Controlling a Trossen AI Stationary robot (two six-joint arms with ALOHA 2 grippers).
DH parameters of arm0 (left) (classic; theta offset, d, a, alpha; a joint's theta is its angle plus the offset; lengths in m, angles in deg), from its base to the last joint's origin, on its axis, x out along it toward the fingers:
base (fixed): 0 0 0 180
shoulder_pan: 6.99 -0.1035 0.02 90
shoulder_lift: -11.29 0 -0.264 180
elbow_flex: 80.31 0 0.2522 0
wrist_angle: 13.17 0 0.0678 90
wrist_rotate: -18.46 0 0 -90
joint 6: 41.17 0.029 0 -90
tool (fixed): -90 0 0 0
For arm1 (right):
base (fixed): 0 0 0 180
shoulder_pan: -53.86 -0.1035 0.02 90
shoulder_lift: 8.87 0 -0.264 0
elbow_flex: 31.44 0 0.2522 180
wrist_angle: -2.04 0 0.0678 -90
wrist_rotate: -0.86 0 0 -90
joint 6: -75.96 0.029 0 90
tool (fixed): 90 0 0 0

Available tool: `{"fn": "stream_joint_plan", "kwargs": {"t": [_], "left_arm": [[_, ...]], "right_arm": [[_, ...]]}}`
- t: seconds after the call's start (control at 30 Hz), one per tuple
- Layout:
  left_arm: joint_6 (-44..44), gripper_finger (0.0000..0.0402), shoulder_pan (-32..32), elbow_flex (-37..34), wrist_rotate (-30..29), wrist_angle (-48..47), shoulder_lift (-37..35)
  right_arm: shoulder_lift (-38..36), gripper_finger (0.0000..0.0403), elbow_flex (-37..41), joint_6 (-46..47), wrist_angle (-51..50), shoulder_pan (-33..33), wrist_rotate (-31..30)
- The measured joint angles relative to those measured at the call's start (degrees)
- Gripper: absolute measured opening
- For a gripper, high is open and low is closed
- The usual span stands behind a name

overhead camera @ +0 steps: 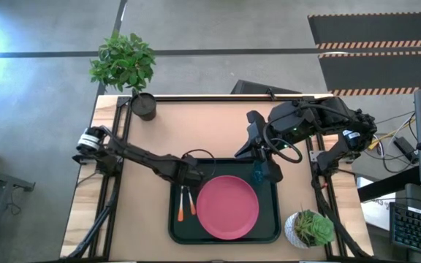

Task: Pick and place plate/cup/fork/spoon on tray
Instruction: Adjust the orange spoon

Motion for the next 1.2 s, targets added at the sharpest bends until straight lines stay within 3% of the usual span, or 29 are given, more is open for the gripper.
{"fn": "stream_joint_plan", "kwargs": {"t": [0.37, 0.63, 1.2], "left_arm": [[-7.45, 0.0, 5.67, -0.07, 0.95, -0.15, 0.0], [-7.7, 0.0, 7.3, -0.09, 0.63, 10.92, 0.35], [-9.19, 0.0, 9.59, -0.22, 3.62, 11.29, 4.63]], "right_arm": [[0.0, 0.0022, 0.0, -0.7, 0.0, 0.02, 0.03], [0.0, 0.0022, 0.0, -0.43, 0.05, 0.0, 0.03], [0.0, 0.0022, 0.0, 0.1, 1.41, 0.02, 0.01]]}}
